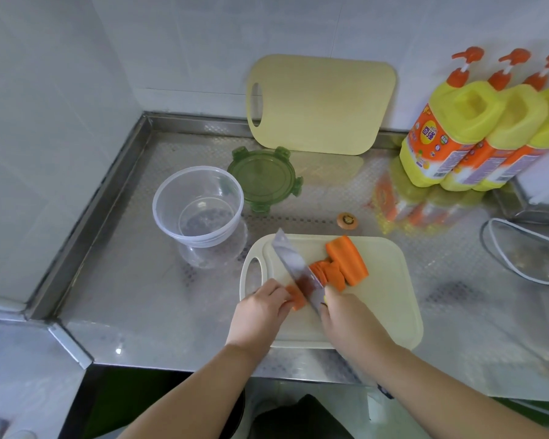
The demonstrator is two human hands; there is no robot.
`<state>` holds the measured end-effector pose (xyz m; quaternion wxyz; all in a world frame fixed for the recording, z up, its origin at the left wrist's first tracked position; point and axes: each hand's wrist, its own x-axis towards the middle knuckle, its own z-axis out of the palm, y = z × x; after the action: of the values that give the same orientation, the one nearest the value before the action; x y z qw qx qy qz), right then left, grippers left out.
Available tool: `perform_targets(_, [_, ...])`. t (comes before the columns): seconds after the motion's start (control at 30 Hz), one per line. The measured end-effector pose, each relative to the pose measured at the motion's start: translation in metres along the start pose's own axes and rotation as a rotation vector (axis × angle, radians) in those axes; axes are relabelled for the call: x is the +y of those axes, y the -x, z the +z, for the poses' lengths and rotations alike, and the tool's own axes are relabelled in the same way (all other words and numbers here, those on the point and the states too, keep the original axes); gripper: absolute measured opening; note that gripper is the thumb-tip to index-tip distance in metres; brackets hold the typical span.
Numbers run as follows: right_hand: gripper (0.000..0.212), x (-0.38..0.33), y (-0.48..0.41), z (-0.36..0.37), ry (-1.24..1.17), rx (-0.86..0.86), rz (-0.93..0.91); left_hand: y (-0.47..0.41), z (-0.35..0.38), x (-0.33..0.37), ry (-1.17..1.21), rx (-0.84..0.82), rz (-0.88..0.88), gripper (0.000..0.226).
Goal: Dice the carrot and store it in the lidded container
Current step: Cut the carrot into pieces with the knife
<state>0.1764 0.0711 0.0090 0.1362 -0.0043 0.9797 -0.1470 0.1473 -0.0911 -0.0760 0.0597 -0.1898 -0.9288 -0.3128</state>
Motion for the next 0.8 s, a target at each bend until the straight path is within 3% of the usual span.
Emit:
perform_targets(0.07, [0.01, -0.006, 0.005, -0.001, 0.032, -0.018, -0.012, 0.001, 0.0, 0.002, 0.028, -0.012, -0.009, 0.003])
perform_targets(0.27, [0.031, -0.014, 0.012, -0.002, 0.099, -0.084, -0.004, 0.001, -0.002, 0.004, 0.041, -0.015, -0.025, 0.007])
perform_targets(0.6, [0.043, -0.015, 0.012, 0.0, 0.154, -0.087, -0.011, -0.001, -0.001, 0.003, 0.015, -0.038, -0.039, 0.011])
perform_targets(0.8, [0.038, -0.016, 0.006, 0.003, 0.143, -0.126, 0.013, -0.001, -0.001, 0.003, 0.001, -0.053, -0.058, 0.01])
